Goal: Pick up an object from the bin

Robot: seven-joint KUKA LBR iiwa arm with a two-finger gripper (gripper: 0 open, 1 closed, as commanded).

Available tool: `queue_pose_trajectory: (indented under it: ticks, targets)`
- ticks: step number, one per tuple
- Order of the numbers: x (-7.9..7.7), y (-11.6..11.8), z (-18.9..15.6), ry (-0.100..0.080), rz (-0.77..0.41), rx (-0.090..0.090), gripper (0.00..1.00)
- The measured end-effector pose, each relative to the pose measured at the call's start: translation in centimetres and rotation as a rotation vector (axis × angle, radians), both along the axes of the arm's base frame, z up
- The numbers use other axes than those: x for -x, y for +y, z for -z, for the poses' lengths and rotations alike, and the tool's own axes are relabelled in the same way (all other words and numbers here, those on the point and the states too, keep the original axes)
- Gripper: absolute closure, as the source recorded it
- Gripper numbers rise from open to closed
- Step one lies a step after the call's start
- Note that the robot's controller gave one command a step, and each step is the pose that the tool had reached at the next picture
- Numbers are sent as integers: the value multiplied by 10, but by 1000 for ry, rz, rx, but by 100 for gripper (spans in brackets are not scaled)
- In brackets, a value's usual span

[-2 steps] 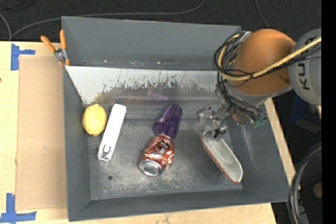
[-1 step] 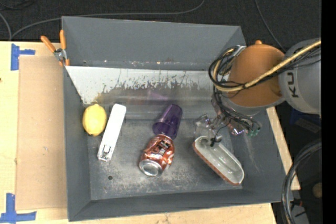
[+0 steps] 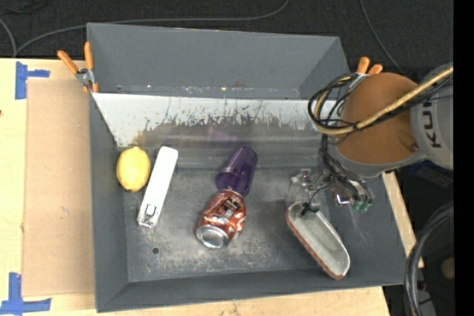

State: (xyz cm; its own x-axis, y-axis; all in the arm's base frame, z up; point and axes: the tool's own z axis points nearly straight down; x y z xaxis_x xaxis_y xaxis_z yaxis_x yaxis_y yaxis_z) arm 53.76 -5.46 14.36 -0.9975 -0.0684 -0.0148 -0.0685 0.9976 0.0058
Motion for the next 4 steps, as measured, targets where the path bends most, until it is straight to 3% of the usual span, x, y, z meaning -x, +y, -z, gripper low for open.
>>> queue_pose_trajectory:
  ticks: [1, 2, 3, 4]
  targets:
    - [-9, -5, -24, 3, -333, 1, 100]
    - [13, -8, 8, -1, 13, -2, 100]
    - [-2, -11, -13, -5, -332, 2, 100]
    - [9, -15, 6, 1, -50, -2, 100]
